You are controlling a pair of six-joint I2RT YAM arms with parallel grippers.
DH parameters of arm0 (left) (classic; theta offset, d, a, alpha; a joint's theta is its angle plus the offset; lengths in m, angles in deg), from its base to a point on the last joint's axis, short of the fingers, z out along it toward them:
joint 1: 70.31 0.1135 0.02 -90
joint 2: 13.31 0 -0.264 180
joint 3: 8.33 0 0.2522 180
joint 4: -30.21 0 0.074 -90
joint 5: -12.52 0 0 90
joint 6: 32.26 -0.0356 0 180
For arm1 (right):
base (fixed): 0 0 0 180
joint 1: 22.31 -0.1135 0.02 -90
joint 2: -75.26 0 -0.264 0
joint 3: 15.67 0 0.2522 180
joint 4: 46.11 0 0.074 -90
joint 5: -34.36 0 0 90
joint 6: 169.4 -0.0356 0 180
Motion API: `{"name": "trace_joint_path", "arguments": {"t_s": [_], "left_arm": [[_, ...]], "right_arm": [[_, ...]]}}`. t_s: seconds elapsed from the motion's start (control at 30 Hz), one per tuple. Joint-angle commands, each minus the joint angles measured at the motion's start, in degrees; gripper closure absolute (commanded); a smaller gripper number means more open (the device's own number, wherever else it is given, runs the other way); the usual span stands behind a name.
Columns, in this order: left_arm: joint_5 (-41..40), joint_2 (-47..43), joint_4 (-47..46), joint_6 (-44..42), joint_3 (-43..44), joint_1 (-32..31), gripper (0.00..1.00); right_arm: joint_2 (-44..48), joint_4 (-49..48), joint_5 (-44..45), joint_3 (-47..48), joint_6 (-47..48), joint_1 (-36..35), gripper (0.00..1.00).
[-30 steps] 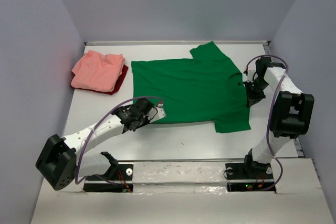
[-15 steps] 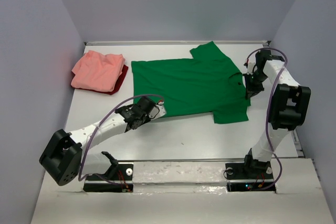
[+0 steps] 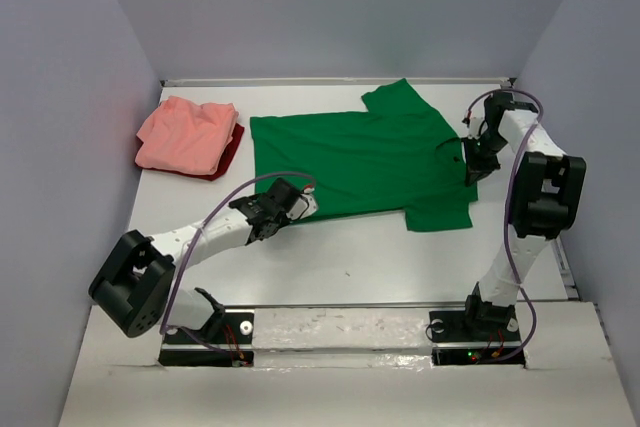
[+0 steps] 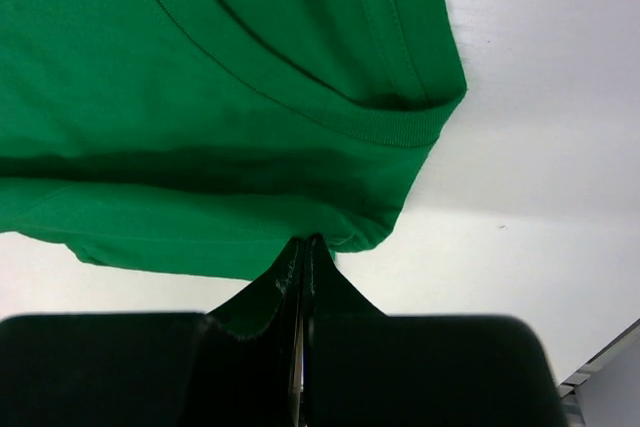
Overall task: Fold and stack the t-shirts
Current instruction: Fold the tshirt
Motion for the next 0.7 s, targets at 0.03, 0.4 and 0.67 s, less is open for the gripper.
{"name": "trace_joint_path", "arguments": {"t_s": [0.03, 0.4, 0.67], "left_arm": [[-1.45, 0.85, -0.50, -0.72, 1.85, 0.78, 1.00], [-1.71, 2.61, -1.20, -2.39, 2.99, 2.10, 1.00], [-2.24, 4.89, -3.31, -3.18, 3.35, 2.98, 1.00]], "right_arm": [[-2.13, 0.69, -0.55, 4.17, -0.47, 0.37, 1.00], [-5.39, 1.30, -0.64, 7.60, -0.48, -0.16, 1.00], [-7.41, 1.83, -0.20, 9.97, -0.56, -0.16, 1.00]]}}
